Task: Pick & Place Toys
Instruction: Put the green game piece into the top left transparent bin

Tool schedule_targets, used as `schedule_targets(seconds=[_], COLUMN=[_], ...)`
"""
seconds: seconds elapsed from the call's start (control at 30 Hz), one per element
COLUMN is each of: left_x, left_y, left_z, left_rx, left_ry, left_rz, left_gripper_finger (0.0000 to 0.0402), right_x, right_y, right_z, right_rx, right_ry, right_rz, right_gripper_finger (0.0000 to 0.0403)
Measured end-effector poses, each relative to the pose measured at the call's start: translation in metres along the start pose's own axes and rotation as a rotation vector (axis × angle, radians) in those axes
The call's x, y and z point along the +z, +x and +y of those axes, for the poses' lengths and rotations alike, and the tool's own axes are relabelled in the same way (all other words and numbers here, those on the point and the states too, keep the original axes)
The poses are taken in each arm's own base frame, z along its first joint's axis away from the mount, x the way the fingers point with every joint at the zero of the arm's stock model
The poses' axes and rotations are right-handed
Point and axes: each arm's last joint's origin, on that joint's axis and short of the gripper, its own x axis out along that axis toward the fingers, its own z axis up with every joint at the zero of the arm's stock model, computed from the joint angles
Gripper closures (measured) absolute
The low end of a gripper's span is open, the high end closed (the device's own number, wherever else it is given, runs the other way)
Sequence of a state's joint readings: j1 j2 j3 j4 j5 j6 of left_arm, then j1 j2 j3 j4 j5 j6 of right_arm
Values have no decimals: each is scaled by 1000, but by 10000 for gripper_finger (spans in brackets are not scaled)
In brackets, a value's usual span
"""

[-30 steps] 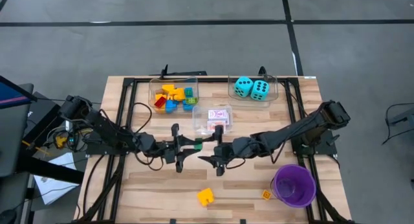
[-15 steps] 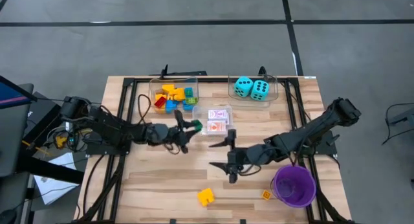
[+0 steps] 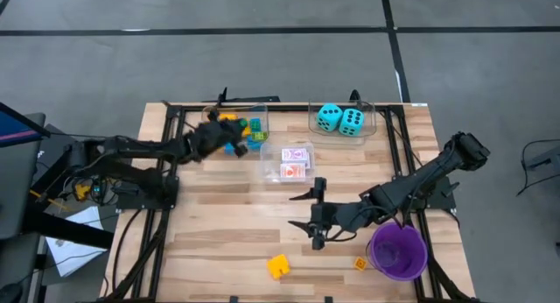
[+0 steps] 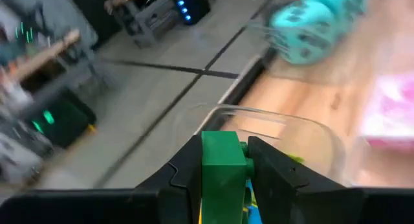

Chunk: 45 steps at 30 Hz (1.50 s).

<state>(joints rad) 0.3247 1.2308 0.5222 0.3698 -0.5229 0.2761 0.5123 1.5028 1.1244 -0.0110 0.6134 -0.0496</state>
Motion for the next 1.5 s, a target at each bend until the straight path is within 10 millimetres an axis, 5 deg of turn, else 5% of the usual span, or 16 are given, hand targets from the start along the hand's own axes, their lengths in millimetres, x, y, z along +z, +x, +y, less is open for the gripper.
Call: schedule_targets(seconds=[0.2,0.37,0.93,1.5], left_x=[-13,-15,-36,-36], left_y=[15,27,81,81], left_z=[40,51,42,42], left_rx=[-90,-185,-185,-185], left_ry=[-252,-349,-258,-257], left_rz=[-15,-99,13,13], left_gripper_finger=[309,306,303,302], right_x=[-1,-2,-5,-5], right_y=[-2,-2,-3,-3], right_z=[4,4,8,8], right_rx=[10,10,19,22], right_ry=[90,155,191,189], right_rz=[4,13,35,36], right_gripper_finger=[126,126,126,126])
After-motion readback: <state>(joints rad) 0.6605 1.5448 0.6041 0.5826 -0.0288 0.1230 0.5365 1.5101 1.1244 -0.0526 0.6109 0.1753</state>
